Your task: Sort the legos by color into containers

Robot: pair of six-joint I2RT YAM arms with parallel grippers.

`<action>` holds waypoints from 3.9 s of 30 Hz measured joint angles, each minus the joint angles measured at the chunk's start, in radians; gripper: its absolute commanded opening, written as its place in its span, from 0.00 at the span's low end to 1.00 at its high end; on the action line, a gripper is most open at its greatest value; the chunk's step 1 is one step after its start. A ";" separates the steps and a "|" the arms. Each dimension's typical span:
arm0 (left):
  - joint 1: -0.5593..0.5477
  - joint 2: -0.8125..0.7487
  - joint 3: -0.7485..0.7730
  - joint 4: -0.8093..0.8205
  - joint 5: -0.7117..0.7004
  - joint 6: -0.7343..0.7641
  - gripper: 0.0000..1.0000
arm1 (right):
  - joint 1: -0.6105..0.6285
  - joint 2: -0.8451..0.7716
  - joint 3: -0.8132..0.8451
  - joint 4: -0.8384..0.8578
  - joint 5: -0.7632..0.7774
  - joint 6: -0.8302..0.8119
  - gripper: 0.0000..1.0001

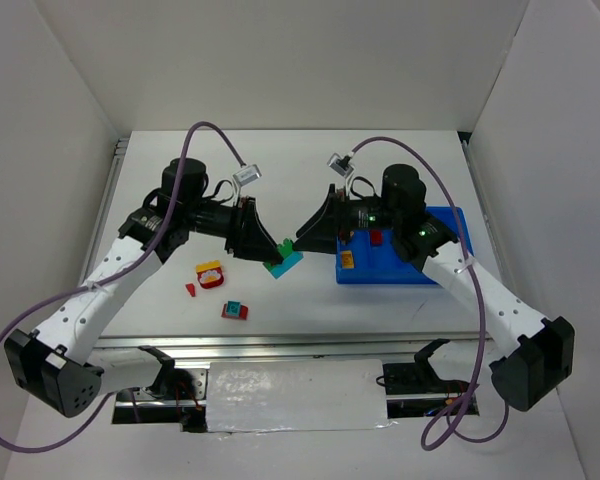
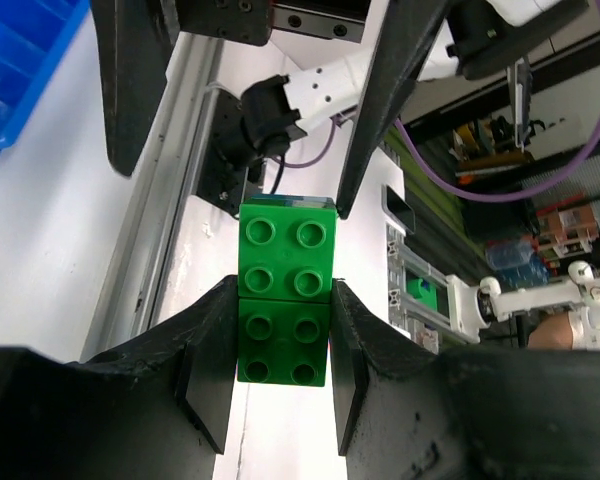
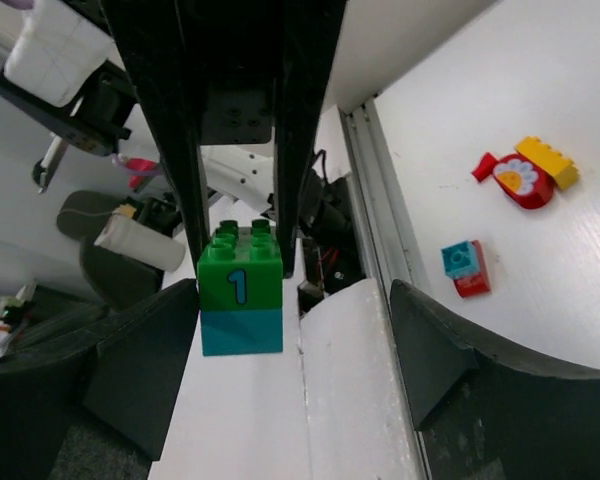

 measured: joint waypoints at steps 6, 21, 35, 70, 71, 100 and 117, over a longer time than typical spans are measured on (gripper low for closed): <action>-0.012 -0.004 0.002 -0.002 0.018 0.015 0.00 | 0.048 0.031 0.006 0.087 -0.057 0.059 0.61; -0.013 0.033 0.094 -0.093 -0.066 0.087 0.99 | 0.054 0.062 0.009 0.154 -0.137 0.115 0.00; 0.051 -0.059 0.071 -0.002 -0.415 -0.110 0.99 | 0.007 -0.143 -0.143 0.321 0.251 0.162 0.00; 0.027 -0.084 -0.022 0.618 -0.228 -0.494 0.93 | 0.066 -0.065 -0.110 0.820 0.436 0.431 0.00; 0.027 -0.083 -0.022 0.603 -0.233 -0.487 0.93 | 0.069 -0.063 -0.109 0.824 0.430 0.435 0.00; 0.156 -0.059 0.065 -0.128 -0.741 -0.124 0.96 | -0.333 0.060 -0.076 -0.388 1.032 0.130 0.00; 0.157 -0.063 0.057 -0.240 -0.729 -0.006 0.96 | -0.470 0.261 0.063 -0.718 1.223 0.148 0.34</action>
